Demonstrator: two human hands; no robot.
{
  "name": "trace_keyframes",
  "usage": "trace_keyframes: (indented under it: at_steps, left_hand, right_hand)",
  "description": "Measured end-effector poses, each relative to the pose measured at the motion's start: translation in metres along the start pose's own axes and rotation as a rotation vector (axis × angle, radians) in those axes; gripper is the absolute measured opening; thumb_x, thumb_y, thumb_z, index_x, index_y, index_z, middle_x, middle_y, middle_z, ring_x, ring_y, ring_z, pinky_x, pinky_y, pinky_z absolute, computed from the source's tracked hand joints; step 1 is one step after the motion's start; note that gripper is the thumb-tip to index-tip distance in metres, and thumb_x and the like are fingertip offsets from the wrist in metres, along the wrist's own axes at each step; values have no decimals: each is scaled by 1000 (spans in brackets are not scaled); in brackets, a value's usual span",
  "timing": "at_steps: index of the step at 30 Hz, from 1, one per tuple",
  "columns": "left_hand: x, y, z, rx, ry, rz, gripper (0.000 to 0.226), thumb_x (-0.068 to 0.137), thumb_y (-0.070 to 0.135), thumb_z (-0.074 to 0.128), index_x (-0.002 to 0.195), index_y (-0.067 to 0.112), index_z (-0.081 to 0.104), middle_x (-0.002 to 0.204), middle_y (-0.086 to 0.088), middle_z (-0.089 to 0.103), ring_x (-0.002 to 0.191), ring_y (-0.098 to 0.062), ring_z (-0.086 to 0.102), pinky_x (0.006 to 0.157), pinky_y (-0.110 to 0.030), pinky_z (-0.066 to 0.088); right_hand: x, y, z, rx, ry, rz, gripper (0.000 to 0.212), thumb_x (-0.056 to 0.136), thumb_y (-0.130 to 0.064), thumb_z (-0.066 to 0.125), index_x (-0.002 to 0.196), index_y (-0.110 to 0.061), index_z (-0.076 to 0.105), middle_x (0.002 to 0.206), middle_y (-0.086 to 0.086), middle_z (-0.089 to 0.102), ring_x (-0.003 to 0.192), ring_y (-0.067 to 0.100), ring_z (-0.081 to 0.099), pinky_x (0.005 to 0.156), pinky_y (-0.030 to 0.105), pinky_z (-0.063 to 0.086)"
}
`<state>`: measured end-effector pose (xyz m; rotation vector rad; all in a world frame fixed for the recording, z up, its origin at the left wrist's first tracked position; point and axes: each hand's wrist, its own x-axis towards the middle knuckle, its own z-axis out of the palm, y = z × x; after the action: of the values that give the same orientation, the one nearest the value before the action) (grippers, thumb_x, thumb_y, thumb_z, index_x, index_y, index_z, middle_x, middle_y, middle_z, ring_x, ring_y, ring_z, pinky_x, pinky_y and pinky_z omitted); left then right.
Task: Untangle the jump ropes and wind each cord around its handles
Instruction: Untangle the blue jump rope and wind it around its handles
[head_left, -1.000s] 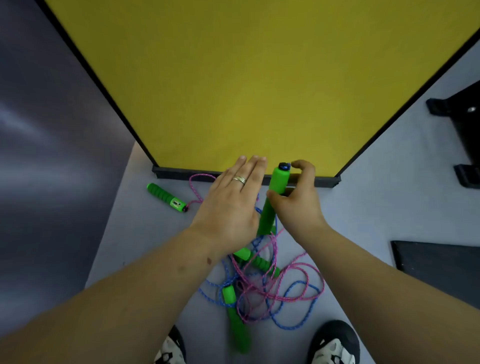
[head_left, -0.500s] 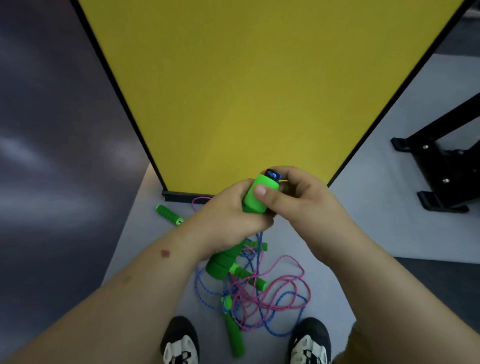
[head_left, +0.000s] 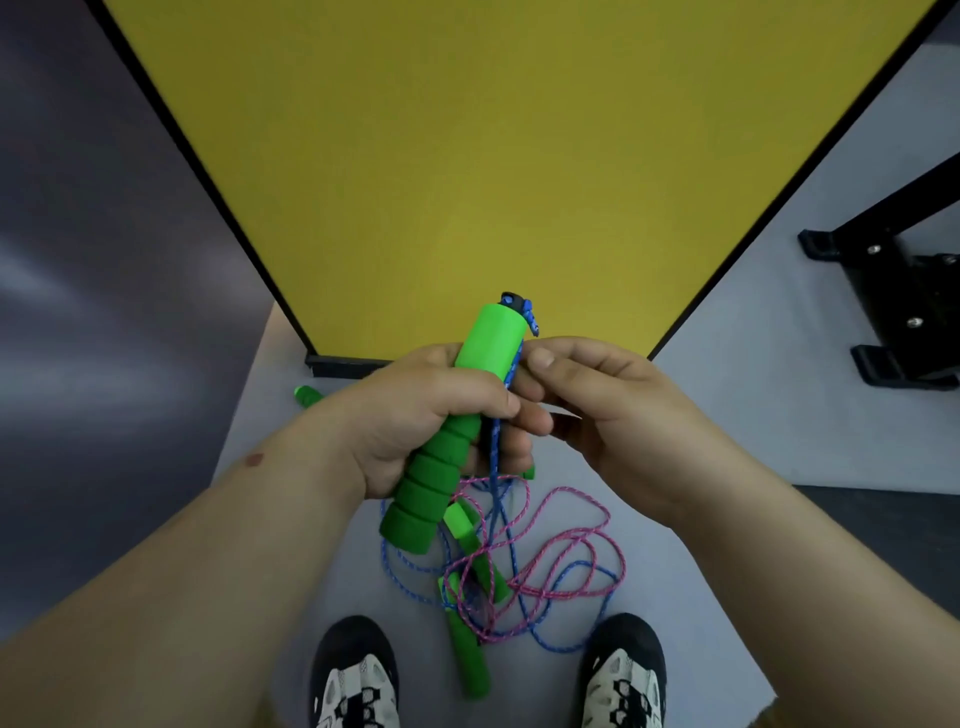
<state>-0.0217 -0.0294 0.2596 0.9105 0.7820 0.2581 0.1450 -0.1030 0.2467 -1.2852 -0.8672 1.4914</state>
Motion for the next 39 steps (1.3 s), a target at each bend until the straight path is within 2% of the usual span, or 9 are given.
trace_keyframes:
  at_steps: [3,6,11,14,19,24,29,35,39]
  left_hand:
    - [2,-5,3,12,-16,-31,26,73,5,61,99,0,63,82,-16,72,61,-21,68,61,-35,59]
    - [2,-9,3,14,-23,-56,24,73,6,62,97,1,65,82,-17,73,64,-22,70,65,-38,61]
    - [5,-14,1,27,-16,-103,28,74,6,63,102,0,64,86,-18,73,69,-26,73,69,-40,62]
    - [5,-15,1,67,-26,-113,25,76,5,65,101,1,65,87,-17,74,72,-27,73,72,-41,62]
    - [7,-16,3,140,-1,-94,11,92,-5,59,92,5,62,86,-18,74,73,-29,71,74,-41,60]
    - [9,-17,3,102,71,-56,10,92,-5,58,95,4,62,84,-17,74,71,-26,72,68,-38,60]
    - [10,-15,6,71,100,-30,17,93,-1,57,107,5,66,86,-14,75,71,-24,73,62,-34,60]
    - [10,-15,1,77,19,-54,8,91,0,63,98,0,63,80,-15,69,68,-25,68,70,-37,58]
    - [7,-15,1,101,1,-61,5,92,-2,61,96,0,62,79,-16,68,67,-26,66,67,-36,58]
  right_hand:
    - [0,3,-1,100,0,14,21,99,-18,56,84,-3,60,70,13,53,63,26,54,69,34,52]
    - [-1,3,1,190,1,22,17,96,-13,58,84,-2,60,69,13,53,56,24,52,58,32,52]
    - [5,8,-4,142,140,-16,15,101,-13,54,104,1,61,82,20,61,71,25,58,69,31,54]
    - [5,10,-6,1,244,-65,12,102,-12,53,98,-4,61,84,13,70,72,23,63,72,35,57]
    - [7,8,-12,-75,394,-154,13,102,-12,55,96,-12,67,77,3,69,70,19,61,68,29,57]
    - [5,9,-10,195,318,-51,13,98,-14,60,106,-8,69,84,7,73,75,17,64,70,27,54]
    - [1,14,-5,211,203,-18,16,91,-10,63,105,-7,69,90,10,73,84,25,64,77,30,55]
    - [1,11,-8,140,332,-77,12,95,-10,63,103,-10,71,87,6,76,82,15,69,74,27,52]
    - [3,6,-14,186,426,-113,12,94,-10,65,104,-7,71,86,7,76,78,15,69,77,28,53]
